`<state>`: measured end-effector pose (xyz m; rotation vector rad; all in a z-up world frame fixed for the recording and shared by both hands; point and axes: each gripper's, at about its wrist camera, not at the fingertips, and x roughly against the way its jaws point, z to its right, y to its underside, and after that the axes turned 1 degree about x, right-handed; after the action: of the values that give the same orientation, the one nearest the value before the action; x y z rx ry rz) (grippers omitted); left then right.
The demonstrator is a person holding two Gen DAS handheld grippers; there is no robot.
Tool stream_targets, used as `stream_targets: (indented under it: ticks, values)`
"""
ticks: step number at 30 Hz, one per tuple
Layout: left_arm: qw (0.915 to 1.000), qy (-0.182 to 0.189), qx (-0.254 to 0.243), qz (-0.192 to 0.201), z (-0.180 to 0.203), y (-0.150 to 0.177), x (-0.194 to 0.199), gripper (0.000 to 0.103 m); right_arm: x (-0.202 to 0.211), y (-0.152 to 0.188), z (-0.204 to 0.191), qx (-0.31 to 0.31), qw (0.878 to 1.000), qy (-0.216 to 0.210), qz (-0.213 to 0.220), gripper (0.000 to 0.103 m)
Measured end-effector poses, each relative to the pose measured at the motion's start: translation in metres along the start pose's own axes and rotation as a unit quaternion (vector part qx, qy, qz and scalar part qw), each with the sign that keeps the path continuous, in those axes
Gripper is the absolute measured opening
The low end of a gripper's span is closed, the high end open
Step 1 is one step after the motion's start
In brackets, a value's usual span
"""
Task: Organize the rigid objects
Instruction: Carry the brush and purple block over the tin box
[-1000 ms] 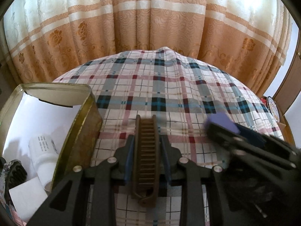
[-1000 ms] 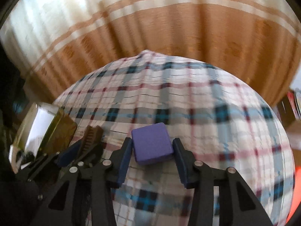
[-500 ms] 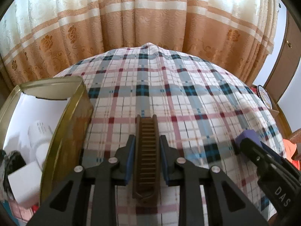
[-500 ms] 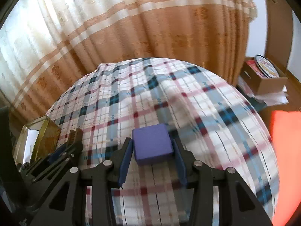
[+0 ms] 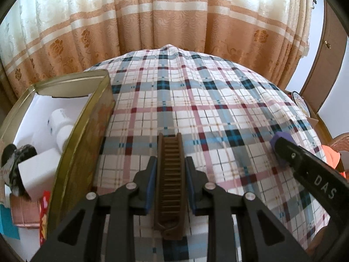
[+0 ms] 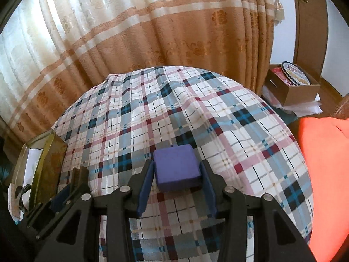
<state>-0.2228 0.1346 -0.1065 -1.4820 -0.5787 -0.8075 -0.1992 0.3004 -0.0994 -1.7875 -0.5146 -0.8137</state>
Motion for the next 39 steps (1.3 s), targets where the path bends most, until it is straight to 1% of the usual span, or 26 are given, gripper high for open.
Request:
stream_targets:
  ticks: [3, 5, 12, 14, 18, 20, 24, 27, 29, 32, 35, 39]
  values:
    - [1.0000, 0.001, 0.000, -0.001, 0.000, 0.001, 0.001, 0.024, 0.002, 0.007, -0.003, 0.000, 1.000, 0.001, 0.001, 0.046]
    - [1.0000, -0.001, -0.001, -0.002, 0.000, 0.001, 0.001, 0.024, 0.008, 0.008, -0.004, 0.002, 1.000, 0.006, 0.013, 0.046]
    - [1.0000, -0.001, 0.000, -0.007, -0.003, 0.004, 0.003, 0.024, 0.013, 0.008, -0.007, 0.009, 0.999, 0.017, 0.026, 0.045]
    - [1.0000, -0.003, -0.001, -0.008, -0.003, 0.004, 0.004, 0.024, 0.017, 0.009, -0.008, 0.010, 0.999, 0.019, 0.035, 0.043]
    - [1.0000, -0.005, -0.002, 0.005, -0.003, 0.005, 0.009, 0.023, 0.022, 0.010, -0.007, 0.008, 0.998, 0.023, 0.050, 0.043]
    - [1.0000, -0.005, -0.001, 0.007, -0.004, 0.005, 0.010, 0.024, 0.022, 0.009, -0.006, 0.007, 0.998, 0.023, 0.049, 0.043]
    - [0.9999, -0.003, 0.008, 0.005, -0.007, 0.005, 0.011, 0.023, 0.017, 0.008, -0.001, -0.004, 0.999, 0.008, 0.036, 0.043]
    - [0.9999, 0.001, 0.014, 0.007, -0.009, 0.005, 0.014, 0.023, 0.015, 0.008, 0.010, -0.029, 0.999, -0.026, 0.032, 0.043]
    - [0.9998, 0.005, 0.017, 0.005, -0.009, 0.007, 0.015, 0.023, 0.016, 0.009, 0.015, -0.039, 0.998, -0.039, 0.034, 0.043]
    - [0.9998, 0.014, 0.016, -0.005, -0.007, 0.009, 0.014, 0.023, 0.017, 0.010, 0.011, -0.036, 0.998, -0.036, 0.036, 0.043]
    - [0.9997, 0.014, 0.021, 0.006, -0.009, 0.010, 0.019, 0.023, 0.021, 0.010, 0.009, -0.031, 0.998, -0.031, 0.043, 0.043]
    - [0.9995, 0.017, 0.026, 0.005, -0.012, 0.011, 0.022, 0.023, 0.029, 0.013, 0.008, -0.031, 0.998, -0.019, 0.058, 0.043]
